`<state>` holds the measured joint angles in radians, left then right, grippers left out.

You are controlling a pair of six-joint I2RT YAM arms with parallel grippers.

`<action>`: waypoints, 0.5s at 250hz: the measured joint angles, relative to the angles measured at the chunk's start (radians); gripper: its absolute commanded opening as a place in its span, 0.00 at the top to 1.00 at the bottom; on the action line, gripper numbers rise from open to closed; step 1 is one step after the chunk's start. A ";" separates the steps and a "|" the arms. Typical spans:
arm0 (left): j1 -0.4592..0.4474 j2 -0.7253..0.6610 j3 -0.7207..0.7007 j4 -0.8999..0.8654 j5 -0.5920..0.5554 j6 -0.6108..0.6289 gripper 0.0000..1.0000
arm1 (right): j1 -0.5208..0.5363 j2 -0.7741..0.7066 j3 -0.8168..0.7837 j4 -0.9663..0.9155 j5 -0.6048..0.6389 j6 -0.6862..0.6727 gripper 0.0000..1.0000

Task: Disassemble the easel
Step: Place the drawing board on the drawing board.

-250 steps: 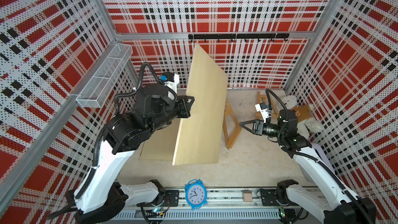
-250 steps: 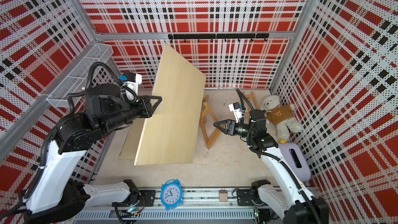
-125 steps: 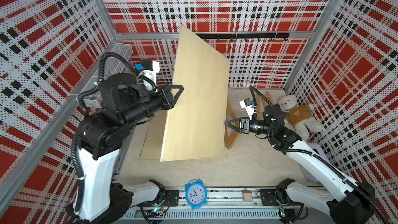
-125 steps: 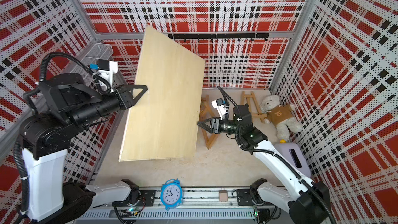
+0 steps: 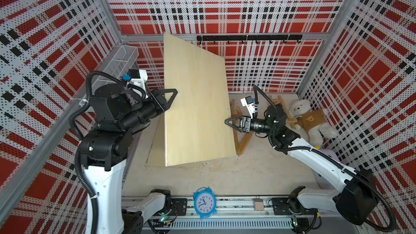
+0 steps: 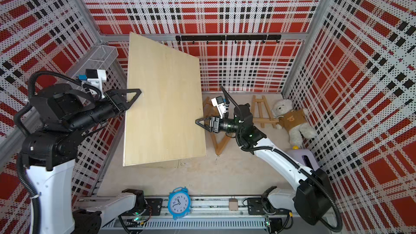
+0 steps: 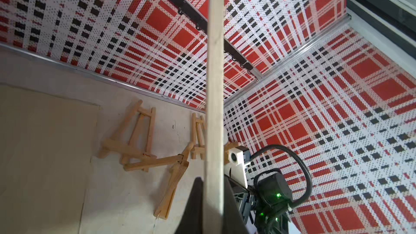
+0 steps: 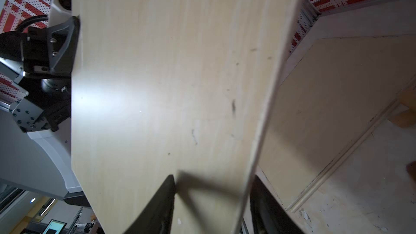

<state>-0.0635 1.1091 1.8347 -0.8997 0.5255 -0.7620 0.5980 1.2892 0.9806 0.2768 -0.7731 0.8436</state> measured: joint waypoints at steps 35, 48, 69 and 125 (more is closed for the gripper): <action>0.098 0.010 -0.059 0.061 0.099 -0.063 1.00 | -0.002 0.011 0.001 0.020 0.016 0.017 0.50; 0.132 0.010 -0.078 0.091 0.139 -0.083 1.00 | -0.002 0.011 0.009 0.023 0.019 0.014 0.55; 0.182 0.009 -0.106 0.145 0.218 -0.102 1.00 | -0.008 0.015 0.031 0.023 0.022 0.043 0.69; 0.284 -0.007 -0.174 0.304 0.385 -0.108 1.00 | -0.006 0.030 0.091 -0.002 0.005 0.083 0.80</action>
<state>0.2203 1.1023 1.6611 -0.5957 0.9104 -0.8696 0.5919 1.3193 1.0714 0.2749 -0.7681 0.9264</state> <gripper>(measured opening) 0.111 0.311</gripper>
